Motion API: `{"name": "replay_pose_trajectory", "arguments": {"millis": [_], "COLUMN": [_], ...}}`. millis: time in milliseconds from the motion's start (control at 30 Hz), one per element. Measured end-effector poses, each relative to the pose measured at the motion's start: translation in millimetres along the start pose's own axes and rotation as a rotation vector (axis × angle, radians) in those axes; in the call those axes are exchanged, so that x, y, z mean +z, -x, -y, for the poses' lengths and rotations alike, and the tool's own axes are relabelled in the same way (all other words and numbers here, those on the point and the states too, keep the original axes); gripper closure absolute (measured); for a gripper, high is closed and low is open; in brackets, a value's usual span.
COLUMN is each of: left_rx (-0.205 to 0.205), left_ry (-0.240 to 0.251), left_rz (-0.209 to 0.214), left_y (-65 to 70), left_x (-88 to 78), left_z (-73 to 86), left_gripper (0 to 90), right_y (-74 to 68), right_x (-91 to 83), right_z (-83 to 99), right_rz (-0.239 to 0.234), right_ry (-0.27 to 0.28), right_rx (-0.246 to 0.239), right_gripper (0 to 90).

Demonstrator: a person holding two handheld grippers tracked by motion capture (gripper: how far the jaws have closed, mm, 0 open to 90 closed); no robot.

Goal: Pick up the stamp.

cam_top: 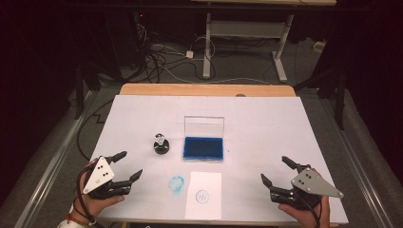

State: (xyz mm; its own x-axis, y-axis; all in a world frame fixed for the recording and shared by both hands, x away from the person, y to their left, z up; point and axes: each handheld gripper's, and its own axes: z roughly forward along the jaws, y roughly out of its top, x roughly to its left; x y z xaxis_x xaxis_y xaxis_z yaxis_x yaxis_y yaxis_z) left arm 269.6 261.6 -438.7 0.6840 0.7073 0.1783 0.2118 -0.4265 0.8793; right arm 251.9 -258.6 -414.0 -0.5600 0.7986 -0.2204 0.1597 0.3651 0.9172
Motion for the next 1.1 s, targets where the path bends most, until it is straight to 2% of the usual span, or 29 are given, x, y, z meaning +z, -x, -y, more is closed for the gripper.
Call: {"name": "replay_pose_trajectory", "arguments": {"millis": [67,233,300,333,367,400,467,633,667,733,800,900,1033,1100], "left_rx": [-0.028,-0.018,-0.015,-0.028,-0.047,-0.014,0.015,0.009,-0.003,0.007,-0.006,-0.008,-0.029,-0.027], "left_ry": [-0.003,-0.014,-0.040,-0.066,-0.067,-0.095,-0.109,-0.110,-0.131,-0.138,-0.172,-0.187,-0.199,-0.224], "left_rz": [0.016,0.028,0.025,0.030,0.047,0.056,0.043,0.017,0.028,0.031,0.047,0.058,0.085,0.090], "left_y": [3.2,3.0,1.7,1.2,-0.4,-7.3,-16.2,-28.8,-30.8,-34.5,-39.0,-41.8,-48.2,-50.3], "left_x": [4.8,8.0,8.1,8.0,6.7,2.7,-2.9,-6.5,-4.9,-0.6,7.3,12.1,23.0,29.8], "left_z": [1.8,2.6,2.6,1.4,-0.4,-3.9,-11.0,-23.0,-24.4,-27.0,-30.5,-34.2,-42.1,-46.7], "left_gripper": [22.2,22.0,22.2,22.2,22.2,22.2,22.2,22.5,22.7,23.0,22.9,22.9,22.9,22.9], "right_y": [2.0,2.6,1.2,1.2,-0.4,-1.1,-1.9,-1.5,-1.3,-2.1,-2.6,-2.2,-0.7,-0.7], "right_x": [0.6,3.1,4.8,4.8,5.1,5.4,6.3,10.5,11.1,11.3,11.1,11.7,12.7,12.6], "right_z": [1.9,2.7,2.4,2.4,2.7,2.7,2.4,3.6,3.9,3.9,3.9,4.5,5.9,6.1], "right_rz": [-0.004,-0.011,-0.019,-0.019,-0.023,-0.025,-0.027,-0.029,-0.032,-0.028,-0.032,-0.039,-0.040,-0.038], "right_ry": [-0.010,-0.022,-0.030,-0.030,-0.042,-0.042,-0.049,-0.065,-0.067,-0.071,-0.074,-0.076,-0.081,-0.082], "right_rx": [0.008,0.005,0.005,0.005,0.002,0.003,-0.005,0.005,0.000,-0.003,-0.008,-0.010,-0.006,-0.003], "right_gripper": [18.4,19.0,19.1,19.1,19.1,19.1,19.3,19.3,19.4,19.5,19.6,19.9,20.0,20.0]}}
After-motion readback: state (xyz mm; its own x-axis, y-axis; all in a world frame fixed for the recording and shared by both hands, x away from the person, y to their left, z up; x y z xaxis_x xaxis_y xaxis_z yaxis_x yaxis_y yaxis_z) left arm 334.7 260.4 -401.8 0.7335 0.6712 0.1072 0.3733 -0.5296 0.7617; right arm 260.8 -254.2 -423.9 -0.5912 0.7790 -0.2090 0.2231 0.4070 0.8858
